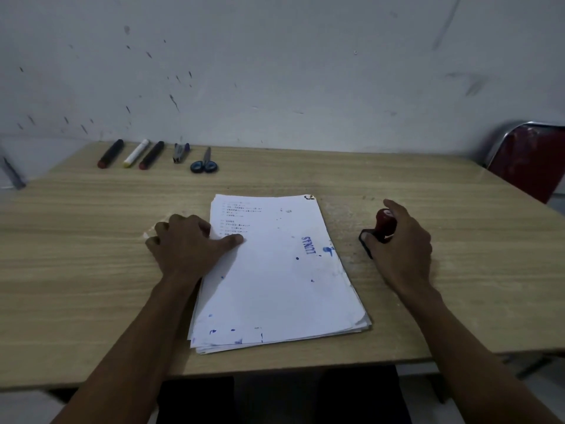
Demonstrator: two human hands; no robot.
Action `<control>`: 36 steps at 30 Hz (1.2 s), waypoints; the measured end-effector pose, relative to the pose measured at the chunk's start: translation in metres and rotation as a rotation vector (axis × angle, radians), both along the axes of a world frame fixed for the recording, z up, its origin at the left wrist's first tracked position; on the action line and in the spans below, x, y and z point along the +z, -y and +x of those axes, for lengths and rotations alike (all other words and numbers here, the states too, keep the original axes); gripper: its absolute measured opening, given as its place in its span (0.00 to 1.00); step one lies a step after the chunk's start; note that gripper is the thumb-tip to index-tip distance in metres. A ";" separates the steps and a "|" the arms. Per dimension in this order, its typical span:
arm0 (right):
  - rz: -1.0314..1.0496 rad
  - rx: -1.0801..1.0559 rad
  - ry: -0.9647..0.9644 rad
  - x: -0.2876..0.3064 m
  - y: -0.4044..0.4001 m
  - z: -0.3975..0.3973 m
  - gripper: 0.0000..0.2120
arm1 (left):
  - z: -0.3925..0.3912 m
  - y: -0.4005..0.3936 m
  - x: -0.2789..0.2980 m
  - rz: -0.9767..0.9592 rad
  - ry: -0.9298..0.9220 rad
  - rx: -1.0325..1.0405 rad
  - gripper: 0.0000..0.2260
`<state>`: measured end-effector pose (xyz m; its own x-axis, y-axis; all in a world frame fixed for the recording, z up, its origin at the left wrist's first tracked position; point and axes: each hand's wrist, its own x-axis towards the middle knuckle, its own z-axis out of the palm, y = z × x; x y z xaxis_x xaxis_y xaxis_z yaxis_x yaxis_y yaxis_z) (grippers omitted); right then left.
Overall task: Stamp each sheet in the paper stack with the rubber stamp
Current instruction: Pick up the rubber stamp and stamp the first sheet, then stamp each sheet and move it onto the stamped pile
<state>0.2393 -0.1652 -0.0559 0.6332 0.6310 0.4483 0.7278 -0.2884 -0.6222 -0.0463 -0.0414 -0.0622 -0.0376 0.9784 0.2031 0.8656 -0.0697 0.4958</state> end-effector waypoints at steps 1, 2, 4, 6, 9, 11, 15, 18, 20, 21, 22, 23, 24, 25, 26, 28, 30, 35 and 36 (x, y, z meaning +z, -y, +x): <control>0.011 -0.009 0.004 -0.001 0.000 -0.001 0.33 | 0.000 0.000 0.001 -0.014 0.018 0.006 0.29; 0.016 -0.020 0.009 -0.001 -0.001 -0.001 0.33 | 0.000 0.000 0.002 -0.024 0.040 0.013 0.26; 0.007 -0.035 0.019 -0.002 -0.002 -0.004 0.33 | -0.001 0.001 0.003 -0.035 0.095 0.020 0.24; -0.003 -0.037 0.017 -0.002 -0.003 -0.006 0.33 | -0.003 0.001 0.004 -0.016 0.156 0.026 0.23; -0.006 -0.025 -0.016 -0.004 -0.002 -0.005 0.35 | -0.007 -0.001 0.001 0.036 0.292 0.039 0.19; -0.006 -0.020 -0.040 -0.004 0.000 -0.005 0.38 | -0.008 -0.003 -0.002 0.043 0.422 0.028 0.15; -0.011 -0.075 0.012 -0.001 0.005 -0.012 0.43 | -0.006 -0.005 -0.007 0.056 0.535 0.020 0.10; 0.050 -0.096 0.089 0.000 0.010 -0.020 0.42 | -0.007 -0.007 -0.008 0.043 0.591 0.020 0.08; 0.113 -0.085 0.154 -0.001 0.014 -0.029 0.38 | -0.008 -0.005 -0.008 0.067 0.602 0.020 0.05; 0.142 -0.062 0.171 -0.001 0.015 -0.034 0.36 | -0.008 -0.003 -0.007 0.088 0.597 0.029 0.04; 0.164 -0.026 0.175 -0.001 0.017 -0.038 0.34 | -0.008 -0.001 -0.006 0.105 0.602 0.035 0.05; 0.177 0.022 0.172 -0.001 0.017 -0.043 0.31 | -0.007 0.001 -0.004 0.118 0.606 0.041 0.06; 0.179 0.080 0.163 -0.001 0.017 -0.048 0.28 | -0.007 0.003 -0.003 0.125 0.611 0.045 0.07; 0.176 0.142 0.143 -0.001 0.016 -0.053 0.25 | -0.006 0.004 -0.001 0.126 0.611 0.048 0.07; 0.166 0.196 0.110 -0.001 0.015 -0.057 0.22 | -0.006 0.005 0.000 0.127 0.612 0.049 0.07; 0.123 0.252 0.022 0.000 0.012 -0.064 0.17 | -0.007 0.007 0.003 0.119 0.623 0.044 0.05; 0.059 0.254 -0.040 0.000 0.007 -0.069 0.16 | -0.009 0.008 0.003 0.086 0.649 0.008 0.04; -0.034 0.217 -0.174 0.006 -0.004 -0.070 0.17 | -0.021 0.008 0.003 0.047 0.776 -0.111 0.03; -0.045 0.210 -0.189 0.007 -0.006 -0.070 0.17 | -0.023 0.008 0.006 0.054 0.831 -0.126 0.02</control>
<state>0.1689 -0.1589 -0.0492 0.5564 0.7735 0.3034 0.6468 -0.1741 -0.7426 -0.0689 -0.0498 -0.0565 -0.0869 0.9751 0.2038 0.2046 -0.1828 0.9616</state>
